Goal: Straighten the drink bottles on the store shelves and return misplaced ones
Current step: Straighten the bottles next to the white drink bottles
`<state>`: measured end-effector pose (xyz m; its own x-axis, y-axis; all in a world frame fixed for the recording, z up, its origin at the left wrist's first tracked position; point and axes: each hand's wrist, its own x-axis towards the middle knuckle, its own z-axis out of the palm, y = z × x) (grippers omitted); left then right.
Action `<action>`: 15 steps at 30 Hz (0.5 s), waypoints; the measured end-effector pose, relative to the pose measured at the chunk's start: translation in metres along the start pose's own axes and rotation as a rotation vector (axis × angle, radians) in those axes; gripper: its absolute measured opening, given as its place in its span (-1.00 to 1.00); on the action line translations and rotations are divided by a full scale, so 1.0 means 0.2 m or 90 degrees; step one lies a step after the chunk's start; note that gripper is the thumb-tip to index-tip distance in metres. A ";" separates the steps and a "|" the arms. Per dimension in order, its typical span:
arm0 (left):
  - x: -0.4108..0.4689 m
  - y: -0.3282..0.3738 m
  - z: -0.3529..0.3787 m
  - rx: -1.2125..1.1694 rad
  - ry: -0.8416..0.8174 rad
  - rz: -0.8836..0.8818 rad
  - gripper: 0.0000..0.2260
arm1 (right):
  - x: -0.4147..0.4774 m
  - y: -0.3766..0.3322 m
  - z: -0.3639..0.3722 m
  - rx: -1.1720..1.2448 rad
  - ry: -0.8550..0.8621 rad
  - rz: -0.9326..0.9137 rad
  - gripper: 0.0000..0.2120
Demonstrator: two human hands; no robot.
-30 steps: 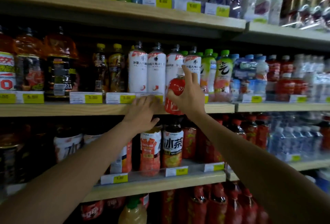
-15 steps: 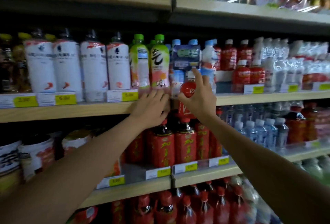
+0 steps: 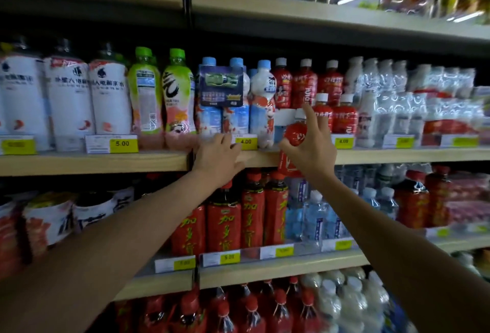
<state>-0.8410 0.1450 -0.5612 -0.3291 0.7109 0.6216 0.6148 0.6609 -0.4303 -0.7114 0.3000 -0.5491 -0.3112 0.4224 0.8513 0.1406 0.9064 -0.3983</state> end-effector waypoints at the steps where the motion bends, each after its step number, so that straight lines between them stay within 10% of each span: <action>1: 0.02 0.07 -0.01 -0.028 -0.004 -0.018 -0.56 | 0.02 0.02 -0.02 -0.003 0.004 -0.003 -0.23; 15: 0.15 0.19 -0.02 -0.078 -0.004 0.063 -0.55 | 0.30 0.06 -0.13 0.158 0.134 -0.020 -0.27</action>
<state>-0.8239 0.1908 -0.5570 -0.2669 0.7724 0.5763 0.7272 0.5538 -0.4055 -0.7038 0.3361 -0.4932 -0.1069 0.4094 0.9061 -0.1077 0.9012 -0.4199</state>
